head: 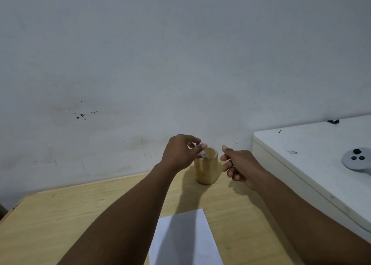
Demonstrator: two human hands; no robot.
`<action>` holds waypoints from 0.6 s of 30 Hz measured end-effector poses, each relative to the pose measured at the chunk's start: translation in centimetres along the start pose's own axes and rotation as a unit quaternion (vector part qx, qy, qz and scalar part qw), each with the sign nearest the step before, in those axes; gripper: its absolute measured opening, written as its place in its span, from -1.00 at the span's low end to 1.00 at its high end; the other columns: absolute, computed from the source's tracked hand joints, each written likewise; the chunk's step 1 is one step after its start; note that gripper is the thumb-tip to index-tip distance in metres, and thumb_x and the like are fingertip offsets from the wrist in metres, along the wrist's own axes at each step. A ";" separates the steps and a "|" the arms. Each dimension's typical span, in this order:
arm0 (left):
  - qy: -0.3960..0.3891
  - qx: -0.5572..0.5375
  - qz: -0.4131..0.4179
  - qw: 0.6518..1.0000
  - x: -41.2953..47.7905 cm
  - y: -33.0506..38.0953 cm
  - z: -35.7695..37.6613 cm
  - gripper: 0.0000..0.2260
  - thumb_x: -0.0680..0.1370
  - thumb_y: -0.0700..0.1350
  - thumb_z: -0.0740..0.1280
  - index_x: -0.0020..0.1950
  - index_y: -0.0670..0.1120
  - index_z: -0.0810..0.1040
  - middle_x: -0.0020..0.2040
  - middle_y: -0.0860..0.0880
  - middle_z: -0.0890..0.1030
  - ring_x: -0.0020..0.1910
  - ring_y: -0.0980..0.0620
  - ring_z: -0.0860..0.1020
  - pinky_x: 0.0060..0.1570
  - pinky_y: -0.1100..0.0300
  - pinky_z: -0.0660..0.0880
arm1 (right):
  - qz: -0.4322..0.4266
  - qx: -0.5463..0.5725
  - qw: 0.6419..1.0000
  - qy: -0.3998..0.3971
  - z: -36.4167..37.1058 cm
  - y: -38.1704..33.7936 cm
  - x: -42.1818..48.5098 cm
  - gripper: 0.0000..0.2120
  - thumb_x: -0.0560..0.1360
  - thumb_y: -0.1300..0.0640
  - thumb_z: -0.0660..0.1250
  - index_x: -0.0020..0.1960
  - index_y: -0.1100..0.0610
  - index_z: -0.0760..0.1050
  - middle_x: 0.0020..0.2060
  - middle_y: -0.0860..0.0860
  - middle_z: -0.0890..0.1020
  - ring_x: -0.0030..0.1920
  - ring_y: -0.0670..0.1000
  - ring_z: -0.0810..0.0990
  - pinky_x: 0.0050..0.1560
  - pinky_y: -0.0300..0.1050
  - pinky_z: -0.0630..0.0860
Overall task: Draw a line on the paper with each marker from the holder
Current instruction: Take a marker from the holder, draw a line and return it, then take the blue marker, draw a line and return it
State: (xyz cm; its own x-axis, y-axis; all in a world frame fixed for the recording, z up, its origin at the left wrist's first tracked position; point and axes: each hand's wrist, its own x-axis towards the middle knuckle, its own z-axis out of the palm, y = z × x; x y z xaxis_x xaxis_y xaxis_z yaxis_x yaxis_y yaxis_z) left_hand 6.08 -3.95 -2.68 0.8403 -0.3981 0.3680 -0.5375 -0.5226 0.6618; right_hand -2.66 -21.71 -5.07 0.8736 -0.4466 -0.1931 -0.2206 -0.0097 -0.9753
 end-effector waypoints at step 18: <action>0.082 0.046 0.009 0.996 -0.7 -0.2 -3.8 -0.85 0.57 -0.02 0.42 -0.11 -0.08 0.66 -0.27 0.02 0.68 -0.26 0.05 0.62 -0.23 0.19 0.53 | 0.090 0.131 0.977 -0.144 5.8 -0.3 -3.2 -0.51 0.54 -0.30 0.29 -0.10 0.17 0.57 -0.39 0.07 0.61 -0.56 -0.06 0.47 -0.60 -0.27 0.26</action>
State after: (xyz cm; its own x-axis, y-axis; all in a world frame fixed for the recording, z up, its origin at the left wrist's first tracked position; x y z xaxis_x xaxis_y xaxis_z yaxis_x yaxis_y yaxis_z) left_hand 5.85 -0.66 -0.59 0.8271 -0.2839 0.4850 -0.5499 -0.5868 0.5943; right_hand -2.86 -15.11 -4.76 0.9251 -0.1495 -0.3490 -0.2960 0.2917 -0.9096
